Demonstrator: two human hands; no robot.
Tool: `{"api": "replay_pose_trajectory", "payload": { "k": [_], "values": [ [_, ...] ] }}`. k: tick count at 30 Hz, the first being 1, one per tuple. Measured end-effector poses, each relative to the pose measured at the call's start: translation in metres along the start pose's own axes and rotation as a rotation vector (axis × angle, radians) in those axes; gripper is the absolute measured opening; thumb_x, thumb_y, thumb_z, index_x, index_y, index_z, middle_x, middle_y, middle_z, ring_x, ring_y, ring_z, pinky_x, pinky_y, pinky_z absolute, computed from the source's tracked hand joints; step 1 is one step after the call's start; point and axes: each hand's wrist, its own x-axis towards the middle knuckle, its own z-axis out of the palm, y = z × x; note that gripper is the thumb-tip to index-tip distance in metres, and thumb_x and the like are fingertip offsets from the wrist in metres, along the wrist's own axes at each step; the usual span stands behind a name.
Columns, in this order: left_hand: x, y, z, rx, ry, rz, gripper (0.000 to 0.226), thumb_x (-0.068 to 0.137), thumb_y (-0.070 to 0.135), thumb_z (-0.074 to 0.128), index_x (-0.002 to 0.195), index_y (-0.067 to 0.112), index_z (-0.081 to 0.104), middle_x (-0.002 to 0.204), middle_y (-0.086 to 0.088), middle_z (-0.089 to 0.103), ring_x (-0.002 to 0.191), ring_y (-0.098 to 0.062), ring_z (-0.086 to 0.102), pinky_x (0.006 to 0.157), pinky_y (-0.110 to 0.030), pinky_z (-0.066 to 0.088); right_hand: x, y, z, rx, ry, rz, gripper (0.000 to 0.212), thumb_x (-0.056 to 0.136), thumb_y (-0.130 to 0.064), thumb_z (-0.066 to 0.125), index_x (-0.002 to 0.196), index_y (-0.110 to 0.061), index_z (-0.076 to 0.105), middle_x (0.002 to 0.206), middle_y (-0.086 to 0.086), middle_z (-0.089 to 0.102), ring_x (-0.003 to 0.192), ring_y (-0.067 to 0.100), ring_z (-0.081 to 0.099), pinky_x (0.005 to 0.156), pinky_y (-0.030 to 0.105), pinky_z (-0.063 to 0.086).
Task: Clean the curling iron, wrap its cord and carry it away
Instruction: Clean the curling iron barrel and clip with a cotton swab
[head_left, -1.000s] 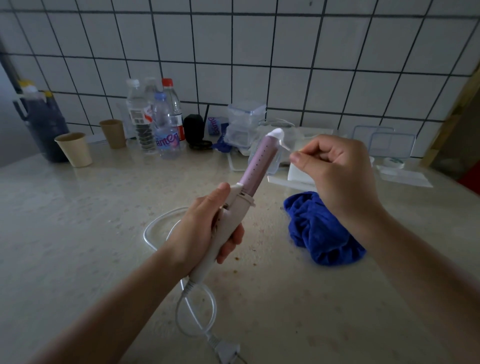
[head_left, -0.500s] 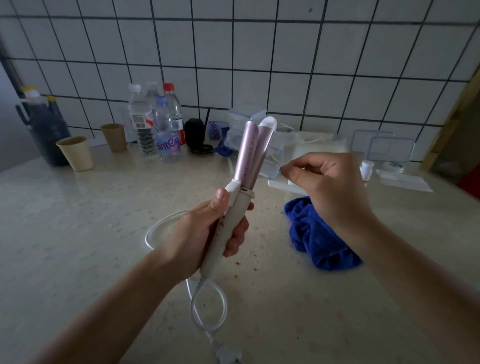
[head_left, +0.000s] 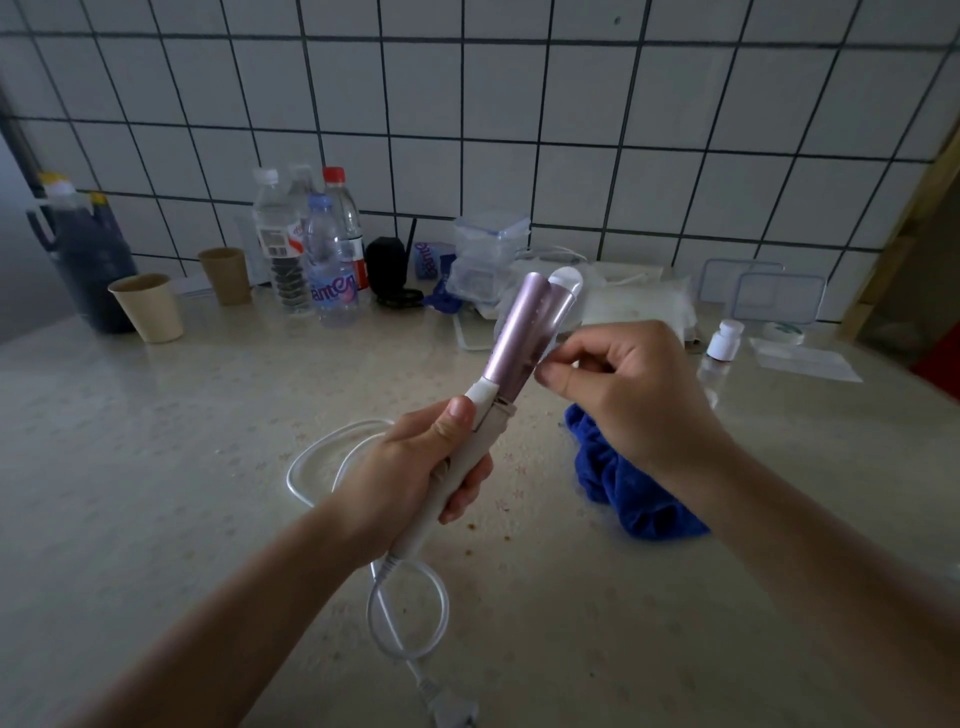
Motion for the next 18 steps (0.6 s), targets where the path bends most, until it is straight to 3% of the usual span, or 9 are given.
{"api": "replay_pose_trajectory", "payload": {
  "k": [2, 8, 15, 18],
  "values": [
    [0.000, -0.001, -0.002, -0.040, -0.002, -0.026, 0.062, 0.097, 0.052, 0.043, 0.117, -0.003, 0.062, 0.074, -0.014, 0.056, 0.053, -0.019, 0.049, 0.048, -0.029, 0.042, -0.002, -0.002, 0.004, -0.019, -0.012, -0.006, 0.016, 0.091, -0.016, 0.079, 0.076, -0.020, 0.079, 0.042, -0.013, 0.046, 0.039, 0.005, 0.033, 0.043, 0.017, 0.029],
    [0.001, -0.001, -0.003, -0.088, -0.020, -0.060, 0.065, 0.097, 0.056, 0.042, 0.113, -0.004, 0.063, 0.070, -0.011, 0.055, 0.051, -0.019, 0.045, 0.044, -0.027, 0.040, 0.011, 0.000, -0.017, -0.048, 0.178, 0.031, 0.020, 0.090, -0.015, 0.080, 0.071, -0.017, 0.076, 0.041, -0.014, 0.047, 0.040, 0.004, 0.034, 0.044, 0.012, 0.029],
    [0.000, 0.000, -0.002, -0.076, -0.045, -0.086, 0.071, 0.097, 0.056, 0.039, 0.117, -0.009, 0.058, 0.069, -0.011, 0.051, 0.049, -0.017, 0.043, 0.043, -0.026, 0.039, 0.001, -0.002, 0.000, -0.055, -0.014, 0.017, 0.022, 0.090, -0.011, 0.078, 0.069, -0.014, 0.074, 0.041, -0.011, 0.043, 0.037, 0.005, 0.029, 0.041, 0.015, 0.025],
    [0.000, 0.000, 0.001, -0.057, -0.049, -0.081, 0.071, 0.096, 0.055, 0.038, 0.118, -0.011, 0.057, 0.068, -0.011, 0.051, 0.049, -0.018, 0.043, 0.043, -0.026, 0.038, 0.006, -0.003, -0.010, -0.058, 0.081, 0.022, 0.024, 0.091, -0.015, 0.078, 0.067, -0.016, 0.073, 0.040, -0.013, 0.040, 0.039, 0.006, 0.028, 0.042, 0.017, 0.026]
  ]
}}
